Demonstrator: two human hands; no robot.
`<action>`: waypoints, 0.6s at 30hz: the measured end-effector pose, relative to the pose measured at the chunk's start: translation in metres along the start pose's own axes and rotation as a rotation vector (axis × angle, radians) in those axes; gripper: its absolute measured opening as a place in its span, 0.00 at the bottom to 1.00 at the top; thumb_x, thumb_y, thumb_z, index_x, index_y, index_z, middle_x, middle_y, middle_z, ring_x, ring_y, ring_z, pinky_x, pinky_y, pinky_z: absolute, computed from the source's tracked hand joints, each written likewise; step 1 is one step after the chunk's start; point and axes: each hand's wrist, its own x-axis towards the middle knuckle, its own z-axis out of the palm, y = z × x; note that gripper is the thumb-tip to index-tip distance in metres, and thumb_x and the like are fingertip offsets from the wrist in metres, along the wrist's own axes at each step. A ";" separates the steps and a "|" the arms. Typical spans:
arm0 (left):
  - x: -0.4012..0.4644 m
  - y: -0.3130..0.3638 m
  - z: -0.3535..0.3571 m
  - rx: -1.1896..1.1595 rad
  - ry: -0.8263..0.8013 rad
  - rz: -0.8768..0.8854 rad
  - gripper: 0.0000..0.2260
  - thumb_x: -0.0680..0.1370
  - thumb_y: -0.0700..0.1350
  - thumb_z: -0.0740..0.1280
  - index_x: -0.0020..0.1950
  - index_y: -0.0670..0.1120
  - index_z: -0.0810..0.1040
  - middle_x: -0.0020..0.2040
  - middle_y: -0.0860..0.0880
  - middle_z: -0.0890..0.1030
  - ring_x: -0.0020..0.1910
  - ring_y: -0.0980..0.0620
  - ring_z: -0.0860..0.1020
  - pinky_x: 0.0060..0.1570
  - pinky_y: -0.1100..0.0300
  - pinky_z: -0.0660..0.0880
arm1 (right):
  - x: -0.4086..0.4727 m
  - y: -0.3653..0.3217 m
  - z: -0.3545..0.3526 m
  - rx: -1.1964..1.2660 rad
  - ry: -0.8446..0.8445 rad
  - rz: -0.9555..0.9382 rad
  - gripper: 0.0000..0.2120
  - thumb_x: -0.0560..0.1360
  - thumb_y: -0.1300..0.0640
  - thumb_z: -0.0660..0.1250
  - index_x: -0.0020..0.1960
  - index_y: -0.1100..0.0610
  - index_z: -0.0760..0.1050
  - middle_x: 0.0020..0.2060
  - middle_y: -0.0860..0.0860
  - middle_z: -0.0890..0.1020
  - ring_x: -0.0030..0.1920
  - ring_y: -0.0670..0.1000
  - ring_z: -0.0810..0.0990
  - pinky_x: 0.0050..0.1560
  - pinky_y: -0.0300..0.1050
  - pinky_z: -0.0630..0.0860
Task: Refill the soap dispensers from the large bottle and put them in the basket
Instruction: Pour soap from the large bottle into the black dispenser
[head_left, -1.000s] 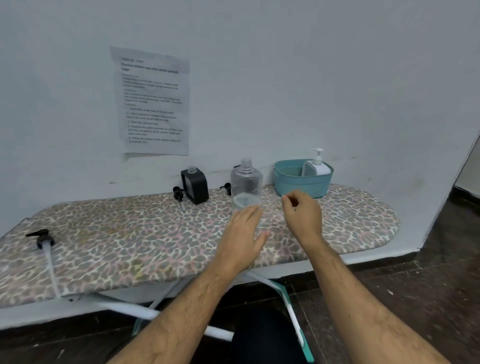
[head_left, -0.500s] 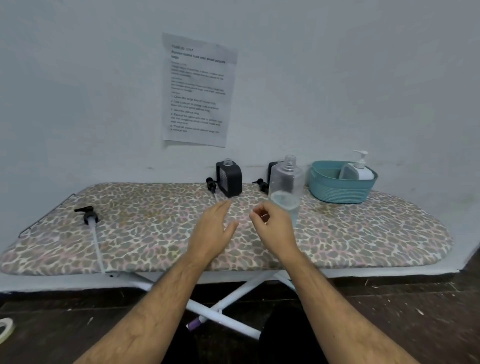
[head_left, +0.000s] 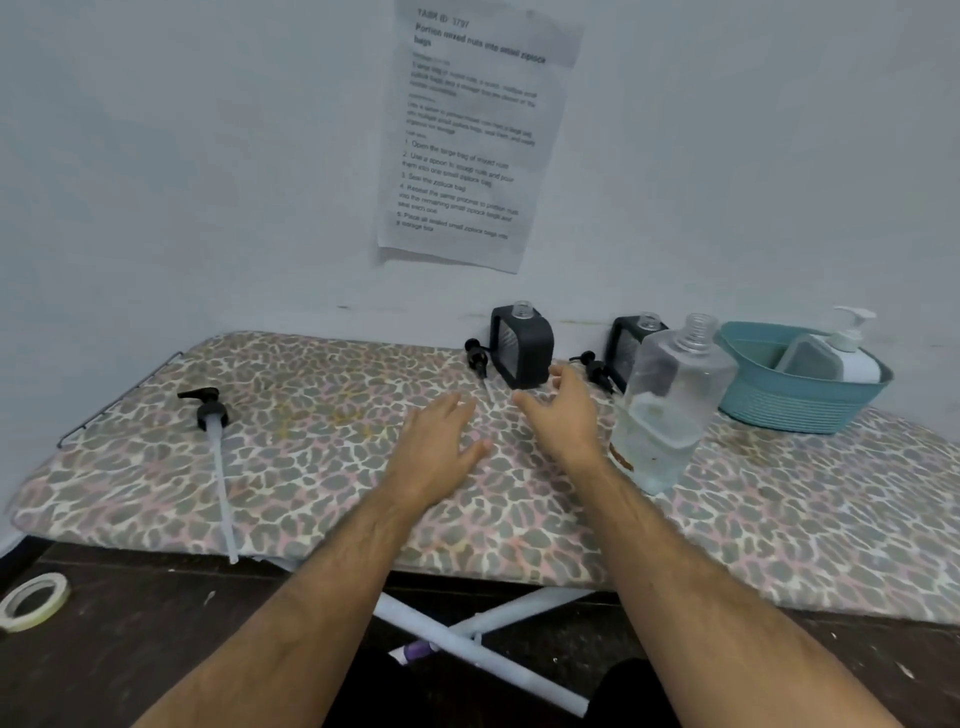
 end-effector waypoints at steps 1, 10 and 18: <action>0.002 -0.004 0.002 0.004 -0.004 0.005 0.28 0.81 0.58 0.61 0.79 0.48 0.62 0.80 0.48 0.60 0.78 0.50 0.59 0.77 0.45 0.54 | 0.008 -0.001 0.004 0.003 0.020 0.002 0.29 0.74 0.48 0.73 0.70 0.56 0.67 0.65 0.52 0.75 0.59 0.48 0.75 0.59 0.45 0.72; 0.010 -0.016 0.018 0.055 -0.030 0.028 0.28 0.81 0.60 0.59 0.78 0.48 0.63 0.78 0.48 0.64 0.77 0.50 0.61 0.77 0.44 0.52 | 0.064 0.000 0.031 0.046 0.074 0.094 0.39 0.72 0.45 0.74 0.74 0.59 0.61 0.63 0.55 0.76 0.65 0.57 0.75 0.60 0.50 0.74; 0.010 -0.015 0.017 0.109 -0.017 0.054 0.26 0.81 0.60 0.58 0.75 0.48 0.69 0.74 0.48 0.70 0.73 0.50 0.66 0.76 0.47 0.55 | 0.057 0.007 0.031 0.103 0.114 0.092 0.21 0.74 0.48 0.72 0.60 0.58 0.70 0.49 0.50 0.77 0.51 0.53 0.78 0.47 0.46 0.73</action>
